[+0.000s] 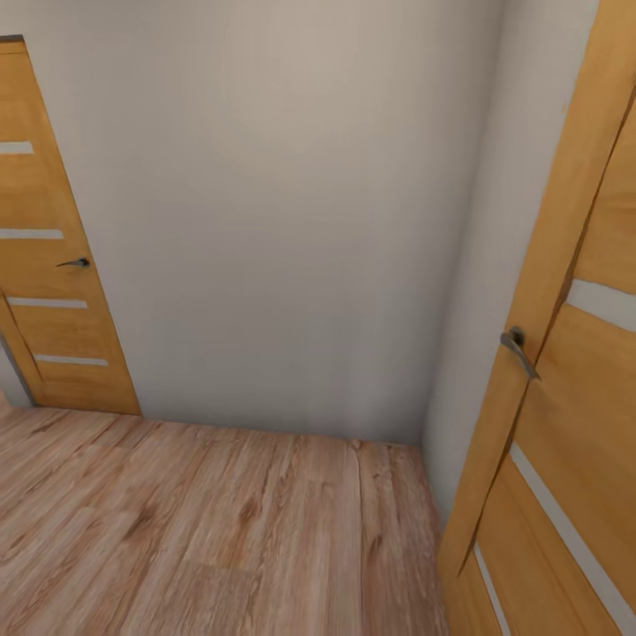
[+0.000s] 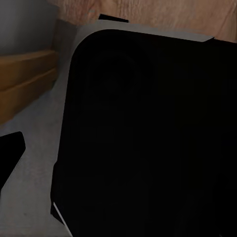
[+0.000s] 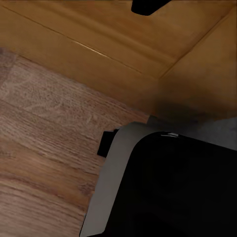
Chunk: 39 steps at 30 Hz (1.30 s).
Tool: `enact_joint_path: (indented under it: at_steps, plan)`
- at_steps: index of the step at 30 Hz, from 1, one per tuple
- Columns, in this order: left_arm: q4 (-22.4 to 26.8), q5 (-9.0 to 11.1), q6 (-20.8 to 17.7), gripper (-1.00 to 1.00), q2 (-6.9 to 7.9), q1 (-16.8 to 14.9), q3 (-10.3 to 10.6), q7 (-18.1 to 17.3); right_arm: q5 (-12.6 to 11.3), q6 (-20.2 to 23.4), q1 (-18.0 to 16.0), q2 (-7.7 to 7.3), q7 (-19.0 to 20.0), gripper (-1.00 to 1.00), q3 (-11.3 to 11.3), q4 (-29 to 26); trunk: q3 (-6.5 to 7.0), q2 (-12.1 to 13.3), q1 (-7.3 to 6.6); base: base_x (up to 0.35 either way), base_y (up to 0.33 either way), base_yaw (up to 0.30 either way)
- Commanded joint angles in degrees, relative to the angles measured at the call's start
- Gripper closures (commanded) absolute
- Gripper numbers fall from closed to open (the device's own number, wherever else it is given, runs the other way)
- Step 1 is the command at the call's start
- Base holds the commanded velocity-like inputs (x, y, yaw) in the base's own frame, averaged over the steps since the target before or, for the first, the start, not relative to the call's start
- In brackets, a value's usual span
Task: Move the two storage containers from the living room to the garage. In the garage, place one container on the floor and stack the other container on top of it (either order is fine).
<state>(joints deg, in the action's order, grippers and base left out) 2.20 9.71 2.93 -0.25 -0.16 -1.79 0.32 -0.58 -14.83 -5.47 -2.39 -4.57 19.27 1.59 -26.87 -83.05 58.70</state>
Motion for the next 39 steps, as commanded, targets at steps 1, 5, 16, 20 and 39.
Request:
enact_joint_path:
  at_steps: [1,5,16,20,39]
  plan:
    - [0.00,0.28,0.14,-1.00,-0.02,-0.02,-0.15,0.03,-0.05,-0.28,-0.07,0.02,-0.23,-1.00,0.42,0.17,-0.05,-0.02,0.03,0.323,0.000,0.000]
    - [0.00,0.29,0.14,-1.00,-0.02,-0.02,-0.15,0.03,-0.05,-0.28,-0.07,0.02,-0.25,-1.00,0.42,0.17,-0.05,-0.02,0.03,0.323,0.000,0.000]
    - [0.00,0.30,0.14,-1.00,-0.02,-0.01,-0.15,0.03,-0.12,-0.28,-0.07,0.07,-0.26,-1.00,0.40,0.17,-0.05,-0.02,0.03,0.322,0.000,0.000]
    - [0.00,0.30,0.14,-1.00,-0.02,-0.01,-0.15,0.03,-0.13,-0.28,-0.07,0.04,-0.31,-1.00,0.39,0.17,-0.05,-0.02,0.03,0.323,0.000,0.001]
    - [0.00,0.27,0.14,-1.00,-0.02,0.01,-0.15,0.03,-0.13,-0.28,-0.07,0.01,-0.54,-1.00,0.40,0.17,-0.05,-0.02,0.03,0.322,0.000,0.223]
